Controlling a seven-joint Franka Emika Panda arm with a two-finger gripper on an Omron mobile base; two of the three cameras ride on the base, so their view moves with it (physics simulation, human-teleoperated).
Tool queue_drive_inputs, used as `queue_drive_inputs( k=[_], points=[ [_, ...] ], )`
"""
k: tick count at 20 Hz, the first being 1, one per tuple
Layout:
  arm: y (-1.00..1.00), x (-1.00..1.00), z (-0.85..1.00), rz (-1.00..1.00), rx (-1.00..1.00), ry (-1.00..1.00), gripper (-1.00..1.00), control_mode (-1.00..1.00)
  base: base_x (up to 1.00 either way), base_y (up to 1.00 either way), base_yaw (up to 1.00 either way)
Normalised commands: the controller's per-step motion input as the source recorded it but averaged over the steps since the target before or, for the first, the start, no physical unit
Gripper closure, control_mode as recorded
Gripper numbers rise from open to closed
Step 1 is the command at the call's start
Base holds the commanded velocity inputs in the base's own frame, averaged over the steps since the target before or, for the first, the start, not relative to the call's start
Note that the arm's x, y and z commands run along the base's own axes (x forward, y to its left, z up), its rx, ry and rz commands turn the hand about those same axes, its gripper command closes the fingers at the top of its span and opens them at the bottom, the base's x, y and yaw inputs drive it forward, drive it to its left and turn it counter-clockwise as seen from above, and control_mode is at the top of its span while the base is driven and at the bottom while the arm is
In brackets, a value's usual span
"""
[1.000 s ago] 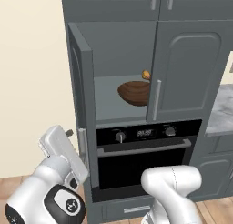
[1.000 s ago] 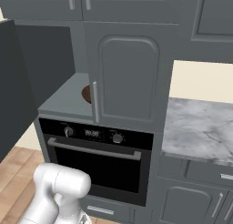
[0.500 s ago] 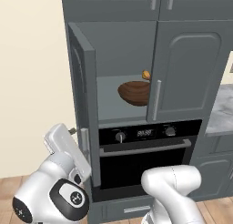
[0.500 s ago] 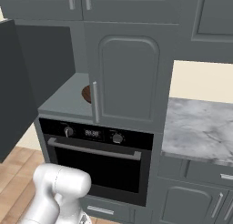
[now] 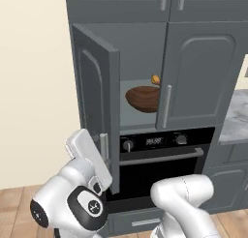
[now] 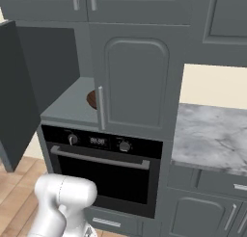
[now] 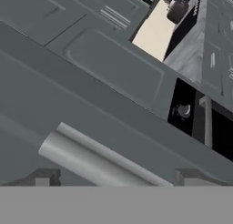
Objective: Pick the mug and place it in the sink. Pick the bowl and place it in the open cabinet and then close the cabinet.
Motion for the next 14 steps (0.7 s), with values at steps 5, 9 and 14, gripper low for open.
queue_drive_inputs(
  k=[5, 9, 14],
  points=[
    [-0.52, 0.51, 0.00, -0.06, 0.00, 0.02, -1.00, -1.00, 0.00, 0.00, 0.00],
    [-0.48, 0.67, 0.00, -0.03, 0.00, 0.04, -1.00, -1.00, 0.00, 0.00, 0.00],
    [-0.50, 0.73, 0.00, -0.01, 0.00, 0.05, -1.00, -1.00, 0.00, 0.00, 0.00]
  ],
)
